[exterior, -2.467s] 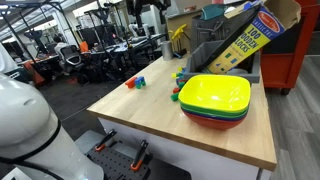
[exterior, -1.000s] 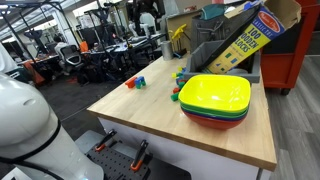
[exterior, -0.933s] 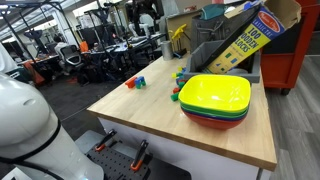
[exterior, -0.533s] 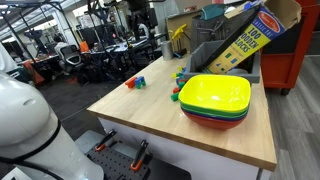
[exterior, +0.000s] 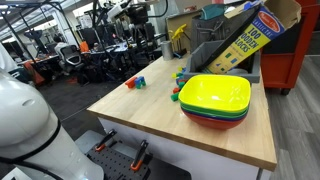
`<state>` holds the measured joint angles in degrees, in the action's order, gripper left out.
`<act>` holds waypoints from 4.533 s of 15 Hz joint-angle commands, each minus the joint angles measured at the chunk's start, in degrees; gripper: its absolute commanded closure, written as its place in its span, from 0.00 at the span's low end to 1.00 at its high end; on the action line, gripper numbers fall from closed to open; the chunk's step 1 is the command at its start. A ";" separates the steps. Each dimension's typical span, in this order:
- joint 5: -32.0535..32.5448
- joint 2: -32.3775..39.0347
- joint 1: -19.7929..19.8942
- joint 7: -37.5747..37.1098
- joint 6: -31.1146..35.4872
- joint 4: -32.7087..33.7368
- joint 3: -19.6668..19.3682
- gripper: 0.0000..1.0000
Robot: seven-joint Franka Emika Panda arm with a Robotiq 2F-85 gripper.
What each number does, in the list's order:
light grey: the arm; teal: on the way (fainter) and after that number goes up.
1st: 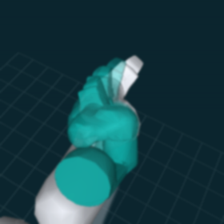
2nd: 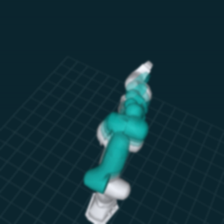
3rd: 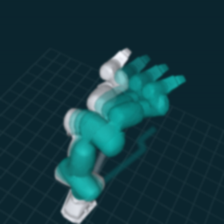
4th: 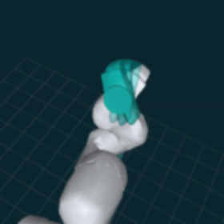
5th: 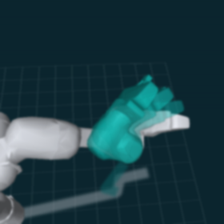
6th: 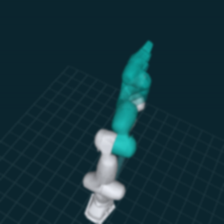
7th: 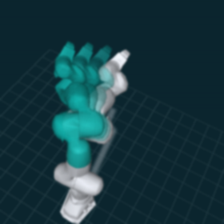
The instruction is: Pick a green block from the stack and place it on top of the orange block on the far left of the table
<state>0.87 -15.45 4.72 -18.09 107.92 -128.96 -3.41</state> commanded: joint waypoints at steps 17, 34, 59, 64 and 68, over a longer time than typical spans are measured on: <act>-3.63 9.00 1.67 -20.81 6.29 -1.57 -0.40 0.00; -10.12 20.71 4.54 -25.20 17.27 0.86 -6.41 0.00; -1.00 26.58 3.21 -32.50 23.87 1.40 -10.63 0.00; -0.74 27.41 2.16 -33.71 23.28 2.44 -9.71 0.00; -0.64 27.74 1.41 -33.76 22.79 3.51 -9.12 0.25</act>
<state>-0.46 11.98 6.62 -49.96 130.20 -126.35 -12.73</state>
